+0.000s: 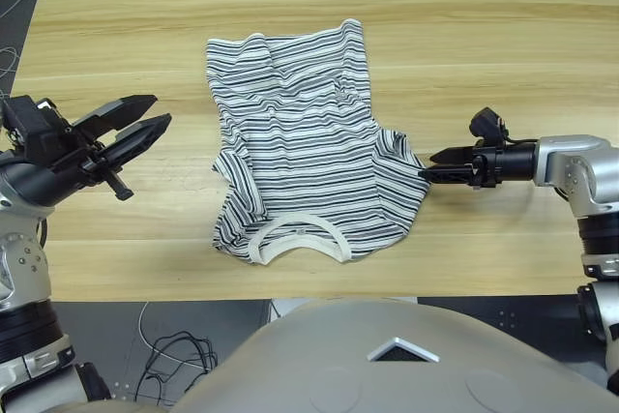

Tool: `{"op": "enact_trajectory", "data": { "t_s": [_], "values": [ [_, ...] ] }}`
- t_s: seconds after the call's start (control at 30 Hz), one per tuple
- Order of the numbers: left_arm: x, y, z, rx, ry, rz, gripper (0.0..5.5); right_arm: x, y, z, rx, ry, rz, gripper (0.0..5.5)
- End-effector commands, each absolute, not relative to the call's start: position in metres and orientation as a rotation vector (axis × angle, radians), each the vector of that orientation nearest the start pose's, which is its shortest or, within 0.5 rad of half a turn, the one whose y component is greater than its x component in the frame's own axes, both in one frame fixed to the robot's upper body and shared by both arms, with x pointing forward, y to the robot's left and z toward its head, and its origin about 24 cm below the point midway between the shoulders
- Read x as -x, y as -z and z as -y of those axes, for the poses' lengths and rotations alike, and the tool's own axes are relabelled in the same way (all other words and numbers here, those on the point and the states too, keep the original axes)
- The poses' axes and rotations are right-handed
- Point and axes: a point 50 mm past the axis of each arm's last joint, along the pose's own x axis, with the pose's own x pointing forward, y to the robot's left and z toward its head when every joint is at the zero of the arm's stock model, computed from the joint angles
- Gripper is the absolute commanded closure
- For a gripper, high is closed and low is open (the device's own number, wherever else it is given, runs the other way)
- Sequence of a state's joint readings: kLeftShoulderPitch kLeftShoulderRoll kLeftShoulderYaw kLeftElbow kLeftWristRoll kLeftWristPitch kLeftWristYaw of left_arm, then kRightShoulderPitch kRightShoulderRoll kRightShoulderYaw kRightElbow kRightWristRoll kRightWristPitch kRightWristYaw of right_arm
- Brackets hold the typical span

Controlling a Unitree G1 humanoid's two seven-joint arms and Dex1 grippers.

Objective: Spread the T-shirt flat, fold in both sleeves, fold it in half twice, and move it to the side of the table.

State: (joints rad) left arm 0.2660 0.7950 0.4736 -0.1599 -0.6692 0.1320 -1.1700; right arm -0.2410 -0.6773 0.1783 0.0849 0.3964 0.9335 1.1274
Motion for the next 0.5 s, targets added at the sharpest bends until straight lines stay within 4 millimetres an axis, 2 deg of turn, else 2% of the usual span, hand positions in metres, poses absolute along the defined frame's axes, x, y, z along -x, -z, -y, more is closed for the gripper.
{"op": "enact_trajectory", "data": {
  "t_s": [0.03, 0.37, 0.5],
  "values": [
    [-0.179, -0.135, -0.3, -0.19, 0.853, -0.087, 4.18, -0.232, -0.043, 0.212, -0.16, -1.037, -0.982, 2.0],
    [-0.178, -0.131, -0.299, -0.19, 0.837, -0.095, 4.18, -0.223, -0.029, 0.211, -0.128, -1.036, -1.021, 2.0],
    [-0.179, -0.129, -0.299, -0.194, 0.839, -0.1, 4.18, -0.222, -0.03, 0.209, -0.124, -1.047, -1.023, 2.57]
  ]
}}
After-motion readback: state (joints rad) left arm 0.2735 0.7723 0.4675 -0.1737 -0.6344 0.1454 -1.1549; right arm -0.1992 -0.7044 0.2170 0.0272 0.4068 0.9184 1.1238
